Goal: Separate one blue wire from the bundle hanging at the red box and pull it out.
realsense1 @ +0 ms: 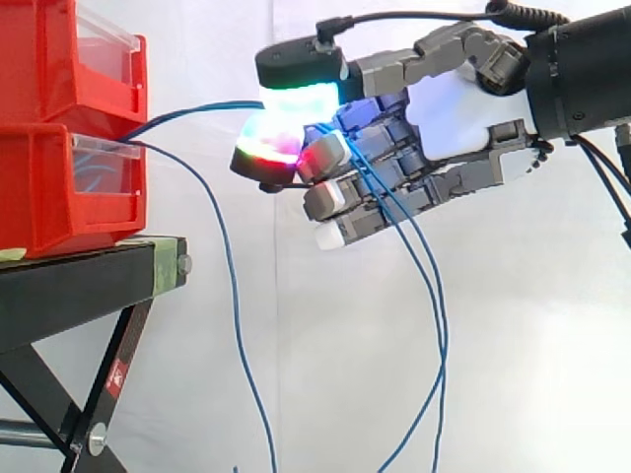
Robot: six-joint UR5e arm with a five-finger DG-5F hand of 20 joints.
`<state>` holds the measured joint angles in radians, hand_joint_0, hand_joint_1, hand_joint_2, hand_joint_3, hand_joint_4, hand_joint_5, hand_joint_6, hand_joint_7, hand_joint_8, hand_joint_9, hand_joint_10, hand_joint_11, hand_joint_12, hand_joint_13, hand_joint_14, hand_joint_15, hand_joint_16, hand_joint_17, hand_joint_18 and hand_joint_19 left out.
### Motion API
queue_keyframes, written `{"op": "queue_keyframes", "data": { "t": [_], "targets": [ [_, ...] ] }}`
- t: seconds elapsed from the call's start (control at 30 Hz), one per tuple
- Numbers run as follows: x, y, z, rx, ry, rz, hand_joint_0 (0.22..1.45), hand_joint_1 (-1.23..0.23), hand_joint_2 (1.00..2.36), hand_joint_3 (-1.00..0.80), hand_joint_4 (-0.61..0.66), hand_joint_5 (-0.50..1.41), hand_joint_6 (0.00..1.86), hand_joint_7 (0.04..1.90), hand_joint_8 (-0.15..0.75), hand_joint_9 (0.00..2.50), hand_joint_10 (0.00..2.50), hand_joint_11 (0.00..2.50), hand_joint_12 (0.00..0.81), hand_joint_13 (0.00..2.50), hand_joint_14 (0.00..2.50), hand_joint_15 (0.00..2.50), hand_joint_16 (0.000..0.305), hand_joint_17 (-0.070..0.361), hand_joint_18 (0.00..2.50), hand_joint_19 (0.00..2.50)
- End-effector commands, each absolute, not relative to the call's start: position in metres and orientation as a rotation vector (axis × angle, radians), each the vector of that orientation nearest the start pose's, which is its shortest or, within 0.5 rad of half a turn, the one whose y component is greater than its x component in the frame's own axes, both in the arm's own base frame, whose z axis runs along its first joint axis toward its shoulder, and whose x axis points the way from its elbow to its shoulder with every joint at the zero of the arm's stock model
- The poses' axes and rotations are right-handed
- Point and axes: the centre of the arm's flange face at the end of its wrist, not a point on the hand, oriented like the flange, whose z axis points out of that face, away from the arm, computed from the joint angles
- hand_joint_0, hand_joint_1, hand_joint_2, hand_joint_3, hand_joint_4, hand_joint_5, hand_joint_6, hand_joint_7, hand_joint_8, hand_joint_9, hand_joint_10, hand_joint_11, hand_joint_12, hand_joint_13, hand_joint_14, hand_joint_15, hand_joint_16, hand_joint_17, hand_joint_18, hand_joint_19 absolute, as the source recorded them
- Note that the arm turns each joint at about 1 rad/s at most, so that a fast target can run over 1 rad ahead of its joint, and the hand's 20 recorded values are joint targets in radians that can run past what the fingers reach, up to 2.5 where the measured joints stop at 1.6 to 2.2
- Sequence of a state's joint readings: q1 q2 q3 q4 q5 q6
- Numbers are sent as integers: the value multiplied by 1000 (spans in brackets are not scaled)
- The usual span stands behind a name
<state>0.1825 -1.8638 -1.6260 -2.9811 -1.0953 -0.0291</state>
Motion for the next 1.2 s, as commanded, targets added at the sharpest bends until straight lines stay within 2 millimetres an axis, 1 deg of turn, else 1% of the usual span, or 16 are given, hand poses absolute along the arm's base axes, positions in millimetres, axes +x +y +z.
{"op": "queue_keyframes", "data": {
  "t": [0.0,0.07,0.2,0.43,0.47,0.67,0.83,0.9,1.0,1.07,1.17],
  "targets": [
    [583,-74,321,1395,1159,838,563,-707,1015,-349,235,-270,863,1190,320,416,10,1602,327,425,382,1682,44,100,336,768],
    [583,-74,321,1394,1161,838,551,-670,1012,-379,246,-268,864,1179,325,433,9,1604,332,438,431,1646,45,102,345,785],
    [583,-74,321,1393,1160,839,544,-653,1012,-384,255,-265,863,1166,331,442,9,1595,335,441,462,1633,46,103,353,794],
    [583,-74,321,1393,1158,838,595,-703,1016,-334,250,-257,868,1156,317,459,8,1594,317,473,391,1637,45,101,373,795],
    [583,-74,321,1393,1158,838,616,-702,1020,-288,248,-252,874,1145,316,468,7,1585,316,485,383,1637,44,100,383,794],
    [583,-73,321,1393,1160,841,617,-688,1030,-84,226,-245,885,1138,314,477,7,1576,313,492,377,1636,44,99,395,802],
    [583,-72,321,1393,1160,841,617,-700,1028,35,224,-240,886,1158,312,479,7,1578,315,482,373,1658,44,99,391,802],
    [583,-72,321,1393,1162,841,623,-720,1028,51,219,-243,883,1192,309,459,9,1599,318,456,291,1698,44,100,369,794],
    [584,-71,321,1392,1162,843,639,-774,1029,5,205,-261,875,1224,304,379,12,1591,327,411,208,1765,45,102,322,763],
    [584,-71,321,1392,1162,843,646,-825,1029,-64,203,-268,870,1232,297,336,14,1594,325,381,191,1755,46,103,298,728],
    [584,-72,321,1393,1160,843,652,-862,1028,-142,205,-270,866,1231,298,331,14,1595,317,375,158,1762,46,103,288,713]
  ]
}}
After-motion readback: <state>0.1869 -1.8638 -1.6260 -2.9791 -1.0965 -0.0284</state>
